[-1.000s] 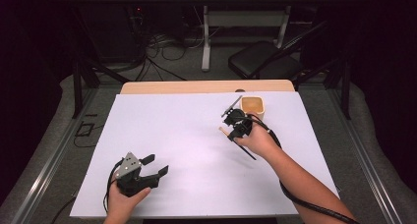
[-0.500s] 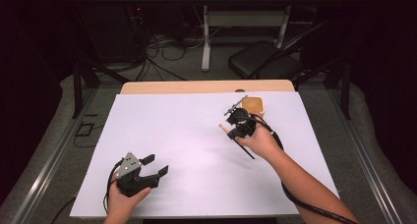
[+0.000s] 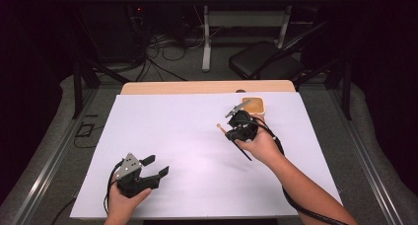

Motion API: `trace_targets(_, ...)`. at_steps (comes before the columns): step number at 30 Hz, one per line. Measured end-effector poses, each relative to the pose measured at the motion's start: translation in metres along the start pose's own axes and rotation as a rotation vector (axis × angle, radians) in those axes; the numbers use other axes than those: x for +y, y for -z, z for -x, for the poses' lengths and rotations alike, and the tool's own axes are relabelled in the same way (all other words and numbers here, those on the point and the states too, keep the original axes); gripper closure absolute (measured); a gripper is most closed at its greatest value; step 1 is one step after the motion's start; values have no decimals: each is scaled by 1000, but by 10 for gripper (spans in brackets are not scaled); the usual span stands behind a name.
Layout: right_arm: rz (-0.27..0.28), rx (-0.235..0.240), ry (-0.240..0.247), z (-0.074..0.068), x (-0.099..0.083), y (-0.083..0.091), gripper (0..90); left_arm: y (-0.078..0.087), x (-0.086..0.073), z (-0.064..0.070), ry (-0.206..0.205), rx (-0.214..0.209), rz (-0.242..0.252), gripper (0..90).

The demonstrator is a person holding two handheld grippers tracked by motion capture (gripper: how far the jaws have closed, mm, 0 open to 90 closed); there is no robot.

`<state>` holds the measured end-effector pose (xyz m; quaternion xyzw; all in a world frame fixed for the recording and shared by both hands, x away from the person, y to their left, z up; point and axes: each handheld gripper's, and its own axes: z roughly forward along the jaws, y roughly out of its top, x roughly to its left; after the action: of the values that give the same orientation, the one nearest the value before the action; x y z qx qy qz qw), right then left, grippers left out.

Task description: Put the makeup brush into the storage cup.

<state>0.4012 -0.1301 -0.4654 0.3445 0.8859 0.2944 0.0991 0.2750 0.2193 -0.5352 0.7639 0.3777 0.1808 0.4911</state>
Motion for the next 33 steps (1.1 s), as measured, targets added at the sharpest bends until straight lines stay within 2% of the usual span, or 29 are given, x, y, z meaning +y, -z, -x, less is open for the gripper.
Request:
trace_targets(11, 87, 27, -1, -8, -9, 5, 838, 0, 0, -2, 5, 1, 3, 325)
trace_targets(33, 231, 38, -37, -8, -28, 16, 838, 0, 0, -1, -3, 10, 8, 338)
